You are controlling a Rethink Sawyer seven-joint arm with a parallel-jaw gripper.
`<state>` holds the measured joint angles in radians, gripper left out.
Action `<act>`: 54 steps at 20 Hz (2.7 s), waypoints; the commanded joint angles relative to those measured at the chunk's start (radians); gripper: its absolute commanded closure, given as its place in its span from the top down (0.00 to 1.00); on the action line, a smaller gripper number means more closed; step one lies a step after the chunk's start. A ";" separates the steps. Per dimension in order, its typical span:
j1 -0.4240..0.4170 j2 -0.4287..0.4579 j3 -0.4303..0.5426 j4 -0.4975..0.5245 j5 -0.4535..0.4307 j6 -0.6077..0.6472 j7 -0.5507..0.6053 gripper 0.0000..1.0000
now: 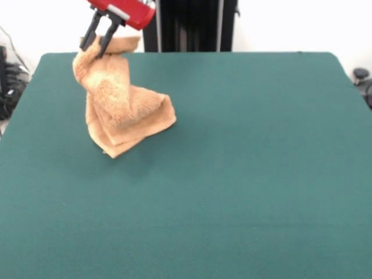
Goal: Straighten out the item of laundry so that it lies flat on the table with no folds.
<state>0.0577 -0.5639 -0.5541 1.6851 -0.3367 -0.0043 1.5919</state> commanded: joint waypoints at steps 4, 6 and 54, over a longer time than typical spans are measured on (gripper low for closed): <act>0.027 -0.080 0.138 0.005 -0.083 0.168 0.001 0.00; 0.026 -0.101 0.142 0.003 -0.092 0.200 -0.010 0.00; 0.090 -0.155 0.091 -0.032 -0.125 0.331 0.025 0.00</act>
<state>0.1188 -0.7206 -0.5442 1.6615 -0.4257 0.2008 1.5919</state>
